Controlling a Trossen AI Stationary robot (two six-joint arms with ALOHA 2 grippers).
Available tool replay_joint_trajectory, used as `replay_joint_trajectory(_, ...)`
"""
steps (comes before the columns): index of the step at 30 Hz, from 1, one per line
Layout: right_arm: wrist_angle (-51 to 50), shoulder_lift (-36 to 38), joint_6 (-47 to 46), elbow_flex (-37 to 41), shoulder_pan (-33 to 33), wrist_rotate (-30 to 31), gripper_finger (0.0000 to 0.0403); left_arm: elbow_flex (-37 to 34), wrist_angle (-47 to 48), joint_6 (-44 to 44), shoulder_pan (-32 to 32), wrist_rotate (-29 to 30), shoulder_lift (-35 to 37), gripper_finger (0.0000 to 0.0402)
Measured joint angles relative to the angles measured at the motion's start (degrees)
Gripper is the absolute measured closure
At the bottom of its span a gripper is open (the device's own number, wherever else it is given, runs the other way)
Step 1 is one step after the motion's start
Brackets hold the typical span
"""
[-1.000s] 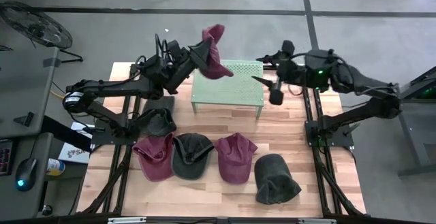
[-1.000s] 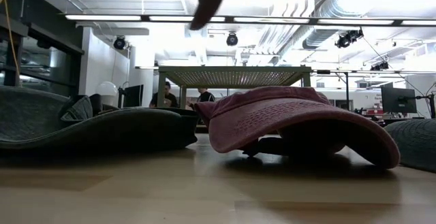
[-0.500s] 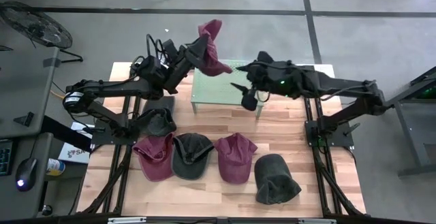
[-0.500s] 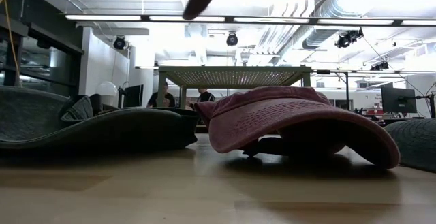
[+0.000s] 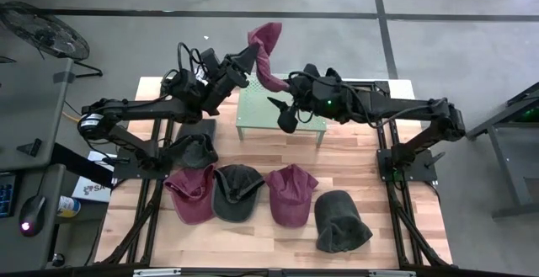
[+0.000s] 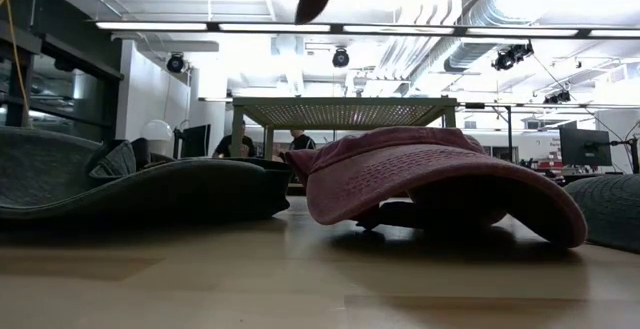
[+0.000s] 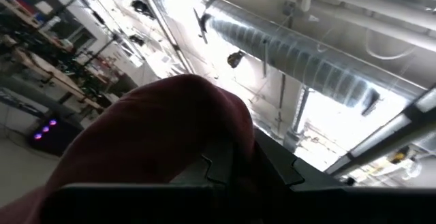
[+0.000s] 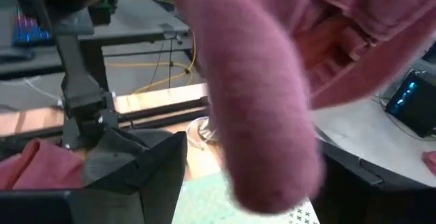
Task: Pick & Place hat
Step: Put the top dark red cap on the shelf
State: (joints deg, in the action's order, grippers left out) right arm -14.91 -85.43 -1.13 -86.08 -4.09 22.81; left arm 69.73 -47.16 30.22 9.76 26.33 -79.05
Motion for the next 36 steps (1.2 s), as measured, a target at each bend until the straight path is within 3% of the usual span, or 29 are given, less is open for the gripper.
replay_joint_trajectory(7, -0.6, 0.0, -0.5, 0.0, 0.1, -2.3, 0.0192, 0.0, -0.2, 0.0, 0.0, -3.7, 0.1, 0.0370)
replay_joint_trajectory(20, -0.8, 0.0, -2.2, 0.0, -0.1, -2.1, 0.0387, 0.0, 0.5, 3.1, 0.0, -9.6, 0.1, 0.0370)
replay_joint_trajectory(23, -2.2, 0.6, -4.1, 0.0, -0.1, -2.9, 0.0390, 0.0, 0.6, 3.1, 0.0, -9.7, 0.1, 0.0363)
replay_joint_trajectory(27, -6.2, 3.0, -7.4, 0.0, -0.1, -4.3, 0.0395, 0.0, 1.4, 2.5, 0.0, -10.1, 0.1, 0.0310)
replay_joint_trajectory(36, -15.2, 11.8, -14.6, 0.0, -0.2, -8.0, 0.0397, 0.0, 1.3, -7.2, 0.0, -16.2, 0.1, 0.0237)
